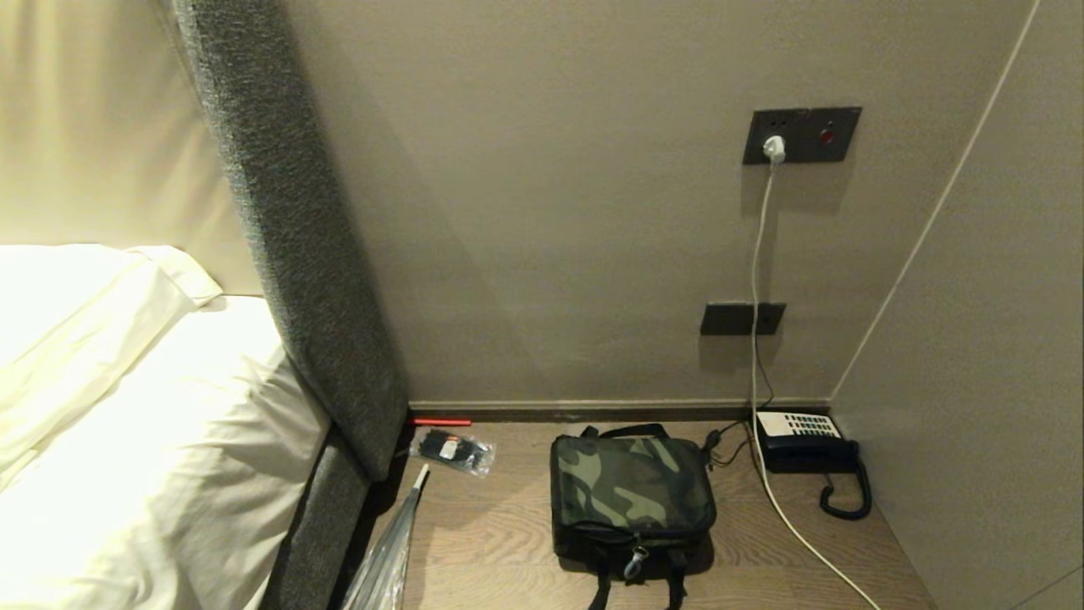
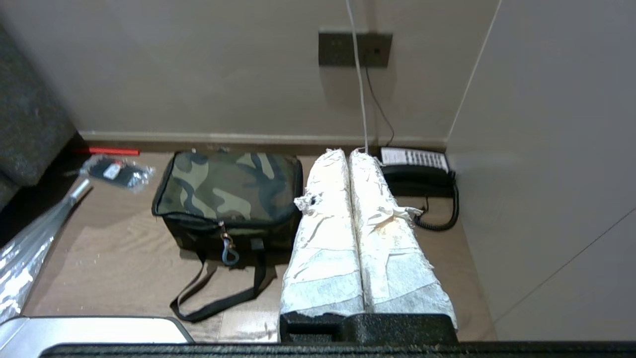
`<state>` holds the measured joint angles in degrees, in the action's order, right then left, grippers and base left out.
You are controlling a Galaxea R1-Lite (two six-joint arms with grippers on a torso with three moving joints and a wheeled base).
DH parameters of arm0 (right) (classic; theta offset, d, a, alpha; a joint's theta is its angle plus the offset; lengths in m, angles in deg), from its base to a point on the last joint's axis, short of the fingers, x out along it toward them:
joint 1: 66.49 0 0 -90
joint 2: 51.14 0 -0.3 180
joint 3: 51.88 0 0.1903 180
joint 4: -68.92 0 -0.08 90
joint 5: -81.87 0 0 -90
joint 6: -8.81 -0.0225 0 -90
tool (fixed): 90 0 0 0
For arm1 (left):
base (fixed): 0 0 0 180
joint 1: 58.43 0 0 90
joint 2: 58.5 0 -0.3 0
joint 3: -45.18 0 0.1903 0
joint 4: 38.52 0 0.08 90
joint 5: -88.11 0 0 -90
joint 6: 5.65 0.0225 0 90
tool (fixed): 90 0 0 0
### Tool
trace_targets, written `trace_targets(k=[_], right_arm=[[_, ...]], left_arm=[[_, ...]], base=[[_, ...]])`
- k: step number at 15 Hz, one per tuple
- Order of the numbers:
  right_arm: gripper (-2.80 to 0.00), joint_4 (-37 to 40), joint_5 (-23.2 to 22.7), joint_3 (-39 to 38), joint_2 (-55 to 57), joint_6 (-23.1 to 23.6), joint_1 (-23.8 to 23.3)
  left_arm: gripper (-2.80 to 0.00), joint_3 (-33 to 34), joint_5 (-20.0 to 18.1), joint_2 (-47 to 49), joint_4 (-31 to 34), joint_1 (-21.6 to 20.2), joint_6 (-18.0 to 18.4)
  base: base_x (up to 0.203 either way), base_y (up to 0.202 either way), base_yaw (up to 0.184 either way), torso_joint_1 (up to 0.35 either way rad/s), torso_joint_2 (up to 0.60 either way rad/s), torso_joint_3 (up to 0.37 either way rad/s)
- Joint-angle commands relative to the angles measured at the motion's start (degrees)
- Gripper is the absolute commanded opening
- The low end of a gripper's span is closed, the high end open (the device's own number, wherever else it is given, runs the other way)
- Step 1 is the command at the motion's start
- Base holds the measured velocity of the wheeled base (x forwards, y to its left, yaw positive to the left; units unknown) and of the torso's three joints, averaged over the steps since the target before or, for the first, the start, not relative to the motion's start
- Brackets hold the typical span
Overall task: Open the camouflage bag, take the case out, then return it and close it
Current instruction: Open the top of the storage box
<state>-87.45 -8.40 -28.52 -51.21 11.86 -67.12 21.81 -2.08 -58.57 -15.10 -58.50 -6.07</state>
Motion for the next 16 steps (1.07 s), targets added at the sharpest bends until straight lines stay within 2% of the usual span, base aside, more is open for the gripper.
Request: trace_targets(k=[1,16], right_arm=[[-2.80,0.00,0.00,-0.09,0.07,0.03,0.01],[-2.80,0.00,-0.01,-0.09,0.07,0.10,0.01]], left_arm=[[-2.80,0.09,0.01,0.07,-0.05,-0.01,-0.01],[-2.80,0.17,0.01,0.07,-0.05,-0.01,0.07]], base=[[0.000,0.000,0.000,0.002,0.01,-0.198],[0.000,0.000,0.000,0.003,0.00,-0.198]])
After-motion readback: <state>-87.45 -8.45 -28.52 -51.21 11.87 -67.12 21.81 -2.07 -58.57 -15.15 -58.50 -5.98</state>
